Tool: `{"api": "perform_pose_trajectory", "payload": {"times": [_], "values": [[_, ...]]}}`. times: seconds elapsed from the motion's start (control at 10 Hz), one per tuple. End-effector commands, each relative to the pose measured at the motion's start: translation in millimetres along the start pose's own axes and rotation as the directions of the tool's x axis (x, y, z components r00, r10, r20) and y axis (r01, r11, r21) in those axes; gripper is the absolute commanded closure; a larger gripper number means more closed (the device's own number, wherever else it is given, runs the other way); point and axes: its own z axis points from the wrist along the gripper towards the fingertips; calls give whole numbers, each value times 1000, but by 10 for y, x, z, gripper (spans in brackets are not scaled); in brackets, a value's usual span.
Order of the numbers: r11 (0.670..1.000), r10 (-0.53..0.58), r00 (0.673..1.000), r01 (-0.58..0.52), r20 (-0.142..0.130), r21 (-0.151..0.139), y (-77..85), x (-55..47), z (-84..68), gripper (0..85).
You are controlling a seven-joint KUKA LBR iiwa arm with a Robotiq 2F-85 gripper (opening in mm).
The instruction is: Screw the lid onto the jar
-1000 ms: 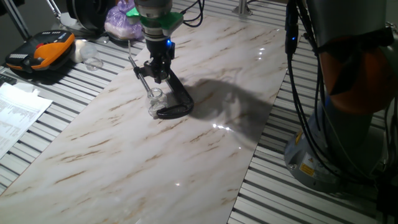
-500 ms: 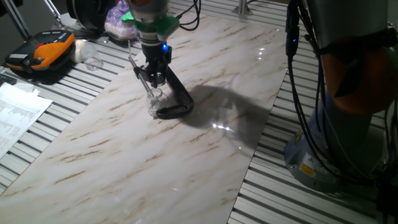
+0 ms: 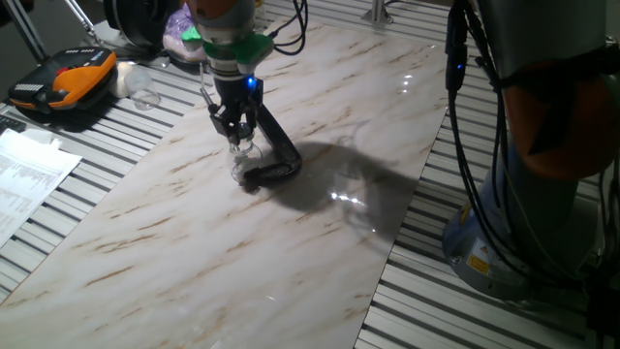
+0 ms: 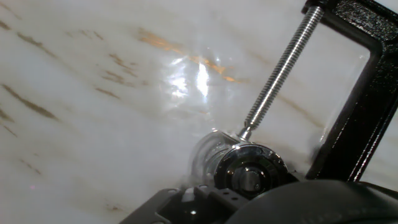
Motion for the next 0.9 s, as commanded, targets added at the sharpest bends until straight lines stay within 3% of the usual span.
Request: {"api": "perform_pose_trajectory", "payload": {"times": [0.0,0.8], "values": [[1000,1,1000,-1,1,0,22,6,5,850],[1000,-2,1000,2,2,-2,69,-23,57,850]]}}
